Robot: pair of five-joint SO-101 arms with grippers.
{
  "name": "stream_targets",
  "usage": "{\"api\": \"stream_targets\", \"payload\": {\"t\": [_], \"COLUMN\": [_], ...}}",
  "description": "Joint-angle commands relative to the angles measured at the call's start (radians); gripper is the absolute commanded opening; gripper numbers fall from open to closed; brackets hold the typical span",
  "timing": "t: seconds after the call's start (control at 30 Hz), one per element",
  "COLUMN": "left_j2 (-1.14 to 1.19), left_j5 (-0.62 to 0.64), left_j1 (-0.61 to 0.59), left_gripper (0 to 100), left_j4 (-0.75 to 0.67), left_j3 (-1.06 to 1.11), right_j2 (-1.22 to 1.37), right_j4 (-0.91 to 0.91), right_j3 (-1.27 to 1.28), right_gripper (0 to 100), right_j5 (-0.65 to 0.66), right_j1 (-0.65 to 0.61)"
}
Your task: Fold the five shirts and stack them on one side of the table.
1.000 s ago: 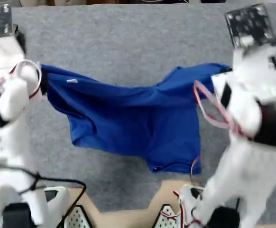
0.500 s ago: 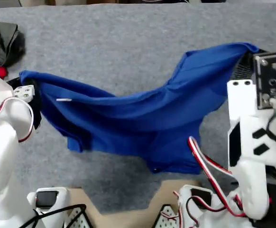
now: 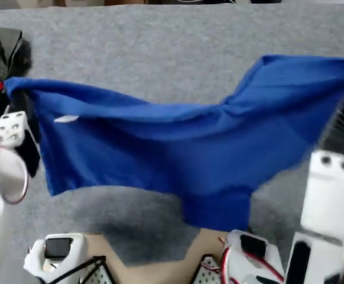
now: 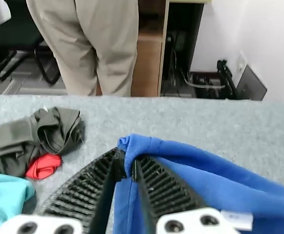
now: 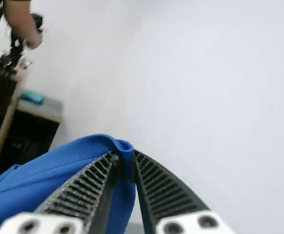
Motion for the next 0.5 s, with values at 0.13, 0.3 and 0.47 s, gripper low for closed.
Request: {"api": "stream_targets", "payload": {"t": [0.13, 0.3, 0.47], "left_j2": [-0.001, -0.001, -0.038], "left_j5": [-0.008, -0.008, -0.009], "left_j1": [0.014, 0.008, 0.006], "left_gripper": [2, 2, 2], "left_j4": [0.052, 0.052, 0.052], "left_j3": [-0.031, -0.038, -0.04], "right_j2": [0.002, -0.002, -0.002], "right_j4": [-0.066, -0.084, -0.163], "right_j3": [-0.053, -0.061, -0.062], "right_gripper": [0.5, 0.5, 0.5], "right_j5": [-0.002, -0.002, -0.002], "right_j1": [0.022, 0.022, 0.022]}}
